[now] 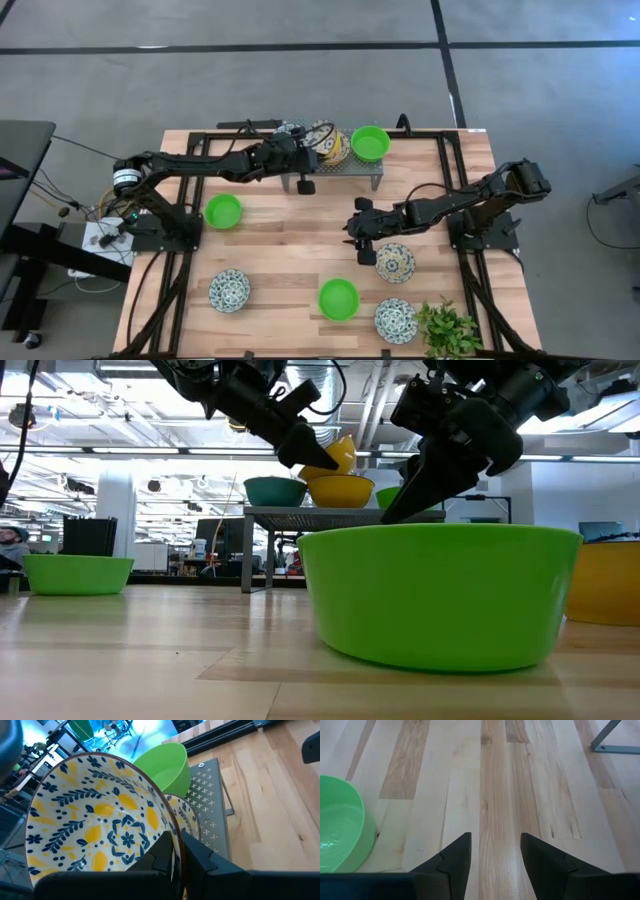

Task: Pick & Place Mini bowls
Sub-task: Stack the left yellow patterned bowl on the yellow patterned bowl on the shelf

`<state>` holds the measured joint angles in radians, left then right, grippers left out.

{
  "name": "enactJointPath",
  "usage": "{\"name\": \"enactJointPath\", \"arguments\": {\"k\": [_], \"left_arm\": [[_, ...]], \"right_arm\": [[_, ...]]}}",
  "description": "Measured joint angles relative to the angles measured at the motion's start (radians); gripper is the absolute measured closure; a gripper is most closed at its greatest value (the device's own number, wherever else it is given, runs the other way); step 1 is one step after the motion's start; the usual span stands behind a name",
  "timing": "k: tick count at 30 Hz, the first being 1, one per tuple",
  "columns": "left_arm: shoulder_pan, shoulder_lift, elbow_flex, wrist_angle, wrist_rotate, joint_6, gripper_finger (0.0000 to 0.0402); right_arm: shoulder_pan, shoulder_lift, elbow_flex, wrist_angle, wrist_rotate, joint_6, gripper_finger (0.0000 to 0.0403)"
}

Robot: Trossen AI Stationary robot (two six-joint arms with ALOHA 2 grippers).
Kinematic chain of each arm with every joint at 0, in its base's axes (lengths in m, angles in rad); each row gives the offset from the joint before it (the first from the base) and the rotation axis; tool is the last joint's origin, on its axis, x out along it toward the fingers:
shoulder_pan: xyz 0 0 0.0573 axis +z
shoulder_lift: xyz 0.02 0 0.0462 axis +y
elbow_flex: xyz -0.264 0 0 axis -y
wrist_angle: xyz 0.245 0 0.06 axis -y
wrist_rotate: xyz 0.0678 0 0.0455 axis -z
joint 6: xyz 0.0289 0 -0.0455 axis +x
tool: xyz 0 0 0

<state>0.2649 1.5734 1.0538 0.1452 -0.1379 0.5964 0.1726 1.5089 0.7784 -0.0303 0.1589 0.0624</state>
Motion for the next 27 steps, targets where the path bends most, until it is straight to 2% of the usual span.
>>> {"name": "enactJointPath", "arguments": {"k": [27], "left_arm": [[0.000, 0.000, 0.000, -0.017, 0.000, 0.001, 0.0377]], "right_arm": [[0.000, 0.000, 0.000, 0.000, 0.000, -0.001, 0.0237]]}}
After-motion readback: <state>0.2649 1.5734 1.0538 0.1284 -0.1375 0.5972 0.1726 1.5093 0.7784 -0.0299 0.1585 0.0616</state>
